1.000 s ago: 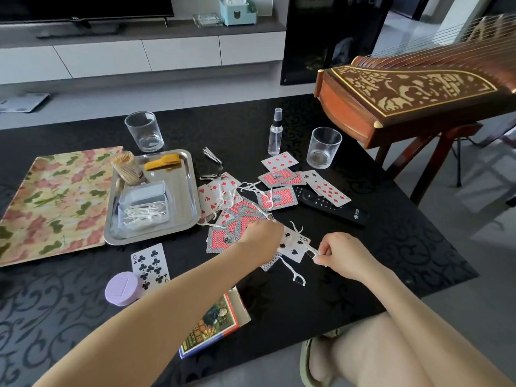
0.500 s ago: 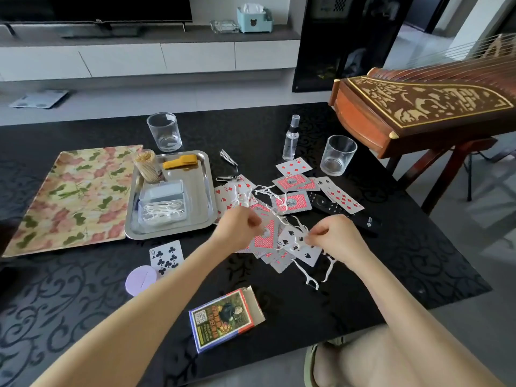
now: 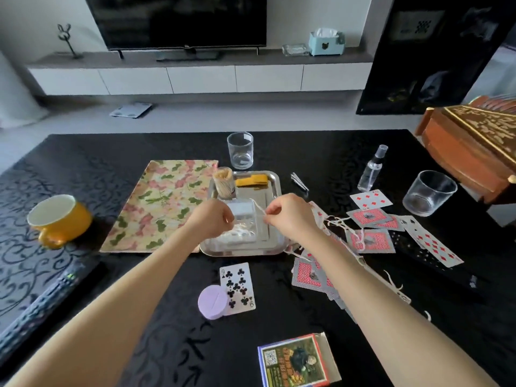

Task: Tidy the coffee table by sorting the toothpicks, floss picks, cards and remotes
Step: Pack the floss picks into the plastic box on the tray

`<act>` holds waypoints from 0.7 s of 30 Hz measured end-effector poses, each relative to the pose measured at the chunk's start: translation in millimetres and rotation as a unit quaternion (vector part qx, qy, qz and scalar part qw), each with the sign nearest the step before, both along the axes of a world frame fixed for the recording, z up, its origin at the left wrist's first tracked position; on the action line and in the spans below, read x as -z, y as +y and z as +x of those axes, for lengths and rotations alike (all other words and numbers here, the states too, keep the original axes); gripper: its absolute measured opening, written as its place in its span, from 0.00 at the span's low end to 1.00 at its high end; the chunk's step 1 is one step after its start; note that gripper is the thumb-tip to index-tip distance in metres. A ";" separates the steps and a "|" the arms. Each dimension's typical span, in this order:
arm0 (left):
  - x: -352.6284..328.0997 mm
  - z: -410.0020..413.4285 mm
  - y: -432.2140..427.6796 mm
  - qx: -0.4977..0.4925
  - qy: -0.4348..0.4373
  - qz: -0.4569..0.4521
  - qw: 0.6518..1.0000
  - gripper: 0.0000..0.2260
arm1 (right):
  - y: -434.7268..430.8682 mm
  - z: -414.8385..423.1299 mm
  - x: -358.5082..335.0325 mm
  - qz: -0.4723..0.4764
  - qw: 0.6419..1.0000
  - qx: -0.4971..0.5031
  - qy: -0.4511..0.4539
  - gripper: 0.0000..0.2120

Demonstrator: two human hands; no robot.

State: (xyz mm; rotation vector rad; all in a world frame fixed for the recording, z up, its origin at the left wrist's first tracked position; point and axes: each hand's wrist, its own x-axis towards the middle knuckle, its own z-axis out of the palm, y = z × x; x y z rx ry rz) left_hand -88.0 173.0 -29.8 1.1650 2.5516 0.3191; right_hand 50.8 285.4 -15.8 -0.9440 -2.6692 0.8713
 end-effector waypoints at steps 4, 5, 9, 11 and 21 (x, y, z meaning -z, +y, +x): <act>1.4 -11.1 13.4 0.040 -0.012 -0.065 0.997 0.12 | 1.9 -28.0 3.1 0.022 0.998 -0.015 -0.052 0.07; 1.5 -13.0 16.2 0.050 -0.020 -0.079 0.995 0.12 | 1.7 -33.8 3.8 0.017 0.998 -0.016 -0.053 0.07; 8.0 -19.8 18.8 0.061 -0.044 -0.069 0.995 0.13 | -1.1 -49.6 5.4 -0.045 0.999 -0.011 -0.001 0.07; 12.7 -24.0 14.2 0.057 -0.056 -0.030 0.996 0.12 | -1.7 -52.6 8.6 -0.053 0.998 -0.014 0.003 0.07; 17.8 -33.9 -26.3 -0.061 -0.092 0.143 0.984 0.09 | 0.5 -60.4 18.0 -0.067 0.990 -0.091 -0.080 0.12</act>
